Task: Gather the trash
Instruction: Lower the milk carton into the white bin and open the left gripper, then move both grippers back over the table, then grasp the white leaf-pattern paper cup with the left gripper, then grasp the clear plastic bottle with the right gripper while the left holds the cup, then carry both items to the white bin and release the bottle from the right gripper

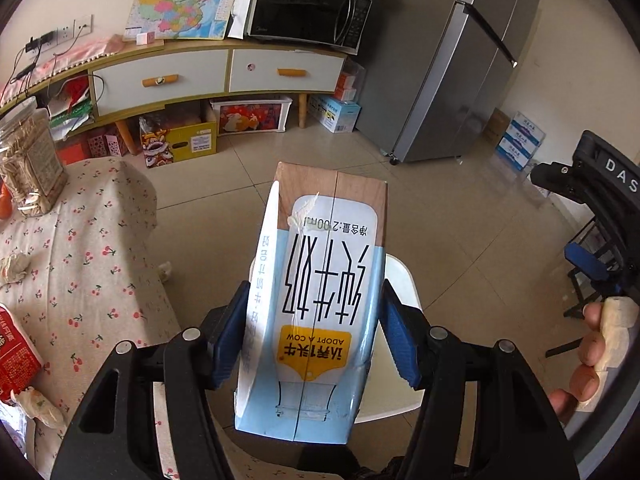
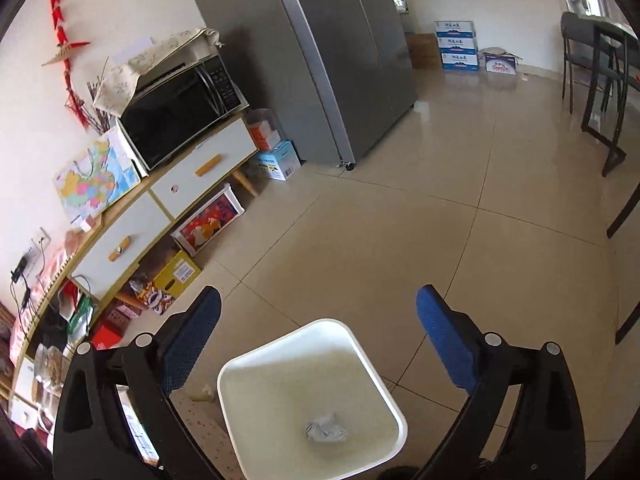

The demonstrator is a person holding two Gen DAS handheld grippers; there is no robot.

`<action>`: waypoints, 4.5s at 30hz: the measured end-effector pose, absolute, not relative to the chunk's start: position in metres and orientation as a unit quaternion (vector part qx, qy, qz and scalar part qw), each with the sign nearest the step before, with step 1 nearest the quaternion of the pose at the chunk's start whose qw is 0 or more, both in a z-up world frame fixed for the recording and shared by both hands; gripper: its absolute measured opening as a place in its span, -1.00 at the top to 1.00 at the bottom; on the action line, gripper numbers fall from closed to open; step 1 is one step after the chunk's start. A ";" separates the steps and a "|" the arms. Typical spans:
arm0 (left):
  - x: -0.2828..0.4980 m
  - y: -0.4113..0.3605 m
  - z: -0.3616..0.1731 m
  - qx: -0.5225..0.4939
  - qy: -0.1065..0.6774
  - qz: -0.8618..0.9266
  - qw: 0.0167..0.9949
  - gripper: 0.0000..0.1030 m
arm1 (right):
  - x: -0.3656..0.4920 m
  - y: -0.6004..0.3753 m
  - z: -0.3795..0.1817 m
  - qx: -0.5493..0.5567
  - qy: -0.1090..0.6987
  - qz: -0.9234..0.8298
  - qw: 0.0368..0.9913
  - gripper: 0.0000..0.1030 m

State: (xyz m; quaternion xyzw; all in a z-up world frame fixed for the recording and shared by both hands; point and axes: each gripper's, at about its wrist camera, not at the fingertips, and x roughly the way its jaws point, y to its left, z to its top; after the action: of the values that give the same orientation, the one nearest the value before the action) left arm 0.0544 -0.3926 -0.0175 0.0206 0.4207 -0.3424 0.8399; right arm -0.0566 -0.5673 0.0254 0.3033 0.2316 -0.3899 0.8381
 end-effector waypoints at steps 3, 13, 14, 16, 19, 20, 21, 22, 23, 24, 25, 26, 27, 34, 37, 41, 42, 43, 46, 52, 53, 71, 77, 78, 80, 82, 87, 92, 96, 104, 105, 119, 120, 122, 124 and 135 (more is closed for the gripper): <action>0.057 -0.409 -0.026 0.016 0.439 -0.353 0.826 -0.29 | -0.061 -0.573 0.027 0.320 0.220 -0.393 0.833 -0.86; 0.058 -0.384 -0.015 0.010 0.421 -0.307 0.853 -0.54 | -0.058 -0.560 0.031 0.308 0.218 -0.383 0.843 -0.86; 0.060 -0.378 -0.012 0.006 0.418 -0.298 0.858 -0.56 | -0.056 -0.556 0.032 0.302 0.220 -0.381 0.846 -0.86; 0.062 -0.364 -0.006 0.000 0.409 -0.280 0.869 -0.64 | -0.051 -0.547 0.033 0.290 0.224 -0.375 0.852 -0.86; 0.063 -0.344 0.004 -0.011 0.399 -0.265 0.878 -0.68 | -0.042 -0.531 0.034 0.266 0.234 -0.362 0.862 -0.86; 0.062 -0.337 0.007 -0.013 0.394 -0.258 0.882 -0.69 | -0.039 -0.525 0.035 0.258 0.236 -0.357 0.866 -0.86; 0.063 -0.331 0.010 -0.016 0.390 -0.251 0.886 -0.69 | -0.035 -0.519 0.035 0.251 0.239 -0.352 0.870 -0.86; 0.063 -0.324 0.013 -0.020 0.386 -0.243 0.889 -0.71 | -0.032 -0.513 0.035 0.244 0.240 -0.346 0.873 -0.86; 0.063 -0.316 0.015 -0.025 0.382 -0.234 0.894 -0.73 | -0.030 -0.506 0.036 0.238 0.242 -0.340 0.877 -0.86; 0.062 -0.308 0.018 -0.029 0.378 -0.225 0.898 -0.75 | -0.027 -0.500 0.036 0.232 0.244 -0.334 0.880 -0.86; 0.061 -0.300 0.021 -0.032 0.373 -0.214 0.902 -0.77 | -0.026 -0.492 0.036 0.225 0.246 -0.328 0.884 -0.86; 0.060 -0.292 0.024 -0.035 0.369 -0.203 0.906 -0.77 | -0.023 -0.484 0.036 0.219 0.248 -0.321 0.887 -0.86; 0.060 -0.285 0.026 -0.037 0.365 -0.193 0.910 -0.77 | -0.020 -0.477 0.036 0.212 0.251 -0.314 0.891 -0.86; 0.053 -0.234 0.035 -0.049 0.340 -0.132 0.930 -0.77 | -0.006 -0.419 0.039 0.159 0.251 -0.263 0.918 -0.86; 0.052 -0.212 0.036 -0.057 0.336 -0.106 0.934 -0.77 | -0.003 -0.400 0.041 0.139 0.247 -0.248 0.927 -0.86; 0.049 -0.181 0.036 -0.071 0.334 -0.073 0.937 -0.78 | 0.001 -0.376 0.042 0.116 0.247 -0.227 0.935 -0.86; 0.048 -0.173 0.036 -0.074 0.333 -0.065 0.938 -0.77 | 0.002 -0.369 0.042 0.111 0.248 -0.220 0.937 -0.86; 0.047 -0.167 0.036 -0.075 0.332 -0.058 0.938 -0.78 | 0.003 -0.363 0.042 0.107 0.250 -0.213 0.939 -0.86; 0.044 -0.147 0.035 -0.080 0.330 -0.034 0.940 -0.81 | 0.007 -0.344 0.041 0.093 0.253 -0.191 0.944 -0.86; 0.040 -0.108 0.032 -0.093 0.332 0.007 0.939 -0.84 | 0.016 -0.304 0.040 0.063 0.258 -0.152 0.952 -0.86; 0.038 -0.102 0.031 -0.095 0.331 0.013 0.939 -0.84 | 0.016 -0.298 0.039 0.058 0.258 -0.146 0.953 -0.86; 0.011 0.029 -0.006 -0.149 0.379 0.171 0.897 -0.84 | 0.030 -0.180 0.032 -0.031 0.270 -0.009 0.962 -0.86; 0.005 0.067 -0.033 -0.197 0.424 0.196 0.862 -0.84 | 0.042 -0.140 0.022 -0.078 0.305 0.055 0.948 -0.86; 0.006 0.071 -0.039 -0.205 0.434 0.198 0.855 -0.84 | 0.046 -0.135 0.019 -0.085 0.315 0.070 0.943 -0.86; 0.005 0.078 -0.050 -0.224 0.445 0.198 0.844 -0.84 | 0.055 -0.124 0.017 -0.103 0.331 0.099 0.933 -0.86; 0.004 0.083 -0.059 -0.242 0.451 0.195 0.837 -0.84 | 0.062 -0.116 0.015 -0.122 0.338 0.119 0.925 -0.86; 0.012 0.083 -0.072 -0.256 0.467 0.163 0.831 -0.84 | 0.071 -0.104 0.007 -0.154 0.357 0.174 0.905 -0.86; 0.020 0.078 -0.081 -0.255 0.486 0.105 0.829 -0.36 | 0.076 -0.100 -0.005 -0.184 0.383 0.226 0.877 -0.86; 0.019 0.082 -0.075 -0.242 0.485 0.087 0.836 -0.21 | 0.076 -0.094 -0.013 -0.200 0.394 0.255 0.860 -0.86; 0.002 0.103 -0.034 -0.189 0.418 0.129 0.879 -0.21 | 0.073 -0.069 -0.027 -0.223 0.411 0.295 0.833 -0.86; 0.001 0.107 -0.034 -0.191 0.415 0.130 0.880 -0.21 | 0.072 -0.064 -0.029 -0.231 0.405 0.295 0.834 -0.86; 0.001 0.108 -0.039 -0.191 0.398 0.135 0.887 -0.21 | 0.064 -0.039 -0.040 -0.272 0.382 0.284 0.836 -0.18; 0.000 0.109 -0.039 -0.191 0.395 0.137 0.888 -0.21 | 0.063 -0.041 -0.035 -0.264 0.378 0.284 0.841 -0.18; -0.001 0.111 -0.037 -0.192 0.391 0.139 0.890 -0.21 | 0.061 -0.045 -0.025 -0.245 0.369 0.285 0.850 -0.18; -0.002 0.112 -0.035 -0.191 0.386 0.141 0.891 -0.21 | 0.061 -0.050 -0.014 -0.220 0.363 0.288 0.858 -0.18; -0.004 0.104 -0.025 -0.182 0.361 0.136 0.904 -0.21 | 0.044 -0.077 0.043 -0.107 0.301 0.294 0.901 -0.18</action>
State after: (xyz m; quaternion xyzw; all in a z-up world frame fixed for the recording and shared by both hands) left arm -0.0045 0.1039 -0.0249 -0.1822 0.3608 0.1362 0.9045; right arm 0.0443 -0.0773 0.0426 -0.1067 0.3011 0.2943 0.9007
